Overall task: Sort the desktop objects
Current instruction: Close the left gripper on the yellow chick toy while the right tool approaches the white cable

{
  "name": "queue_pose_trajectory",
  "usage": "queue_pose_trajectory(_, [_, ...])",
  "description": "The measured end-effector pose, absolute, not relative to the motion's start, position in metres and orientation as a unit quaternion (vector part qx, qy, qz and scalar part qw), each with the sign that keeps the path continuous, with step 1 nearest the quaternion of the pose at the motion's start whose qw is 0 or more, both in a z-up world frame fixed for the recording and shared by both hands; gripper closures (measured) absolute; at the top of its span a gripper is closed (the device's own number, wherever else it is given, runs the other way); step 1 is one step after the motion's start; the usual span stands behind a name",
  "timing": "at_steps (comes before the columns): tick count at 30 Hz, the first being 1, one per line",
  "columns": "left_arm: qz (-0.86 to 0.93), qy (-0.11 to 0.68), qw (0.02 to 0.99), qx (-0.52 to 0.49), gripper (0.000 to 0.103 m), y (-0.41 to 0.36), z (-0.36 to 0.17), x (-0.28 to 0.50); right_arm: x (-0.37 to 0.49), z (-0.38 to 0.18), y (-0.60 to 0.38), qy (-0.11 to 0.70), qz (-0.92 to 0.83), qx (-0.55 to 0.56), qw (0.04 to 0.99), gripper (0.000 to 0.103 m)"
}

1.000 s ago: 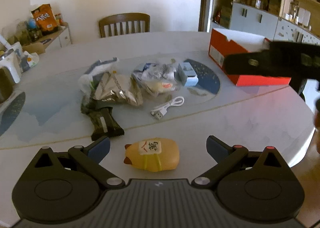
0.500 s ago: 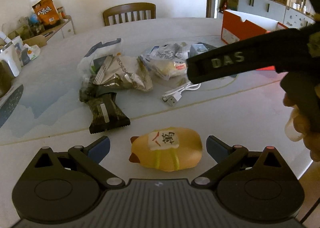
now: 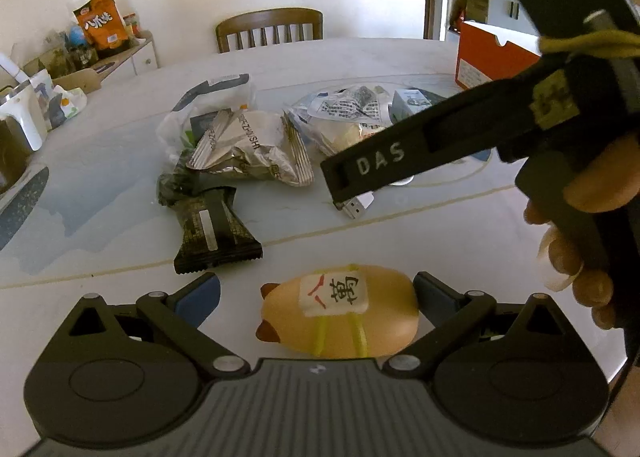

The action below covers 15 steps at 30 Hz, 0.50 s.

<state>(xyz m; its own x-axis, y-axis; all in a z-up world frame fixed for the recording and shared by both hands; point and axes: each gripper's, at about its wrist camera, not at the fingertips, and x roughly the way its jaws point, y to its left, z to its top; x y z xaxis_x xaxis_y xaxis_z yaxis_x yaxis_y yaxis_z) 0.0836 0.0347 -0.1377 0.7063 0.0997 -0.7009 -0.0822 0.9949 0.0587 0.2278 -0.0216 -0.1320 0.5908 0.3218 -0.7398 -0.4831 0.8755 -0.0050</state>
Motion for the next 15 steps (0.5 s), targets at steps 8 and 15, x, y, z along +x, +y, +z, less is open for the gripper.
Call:
queue_pose_trajectory(8, [0.054,0.379,0.924,0.003,0.001,0.035,-0.139,0.085,0.238,-0.142,-0.012,0.415,0.244,-0.107,0.87,0.007])
queue_pose_trajectory(15, [0.057,0.377,0.924,0.005,0.001,0.033,-0.14,0.082,0.241,-0.149,-0.003,0.423,0.246,-0.123,0.864,0.008])
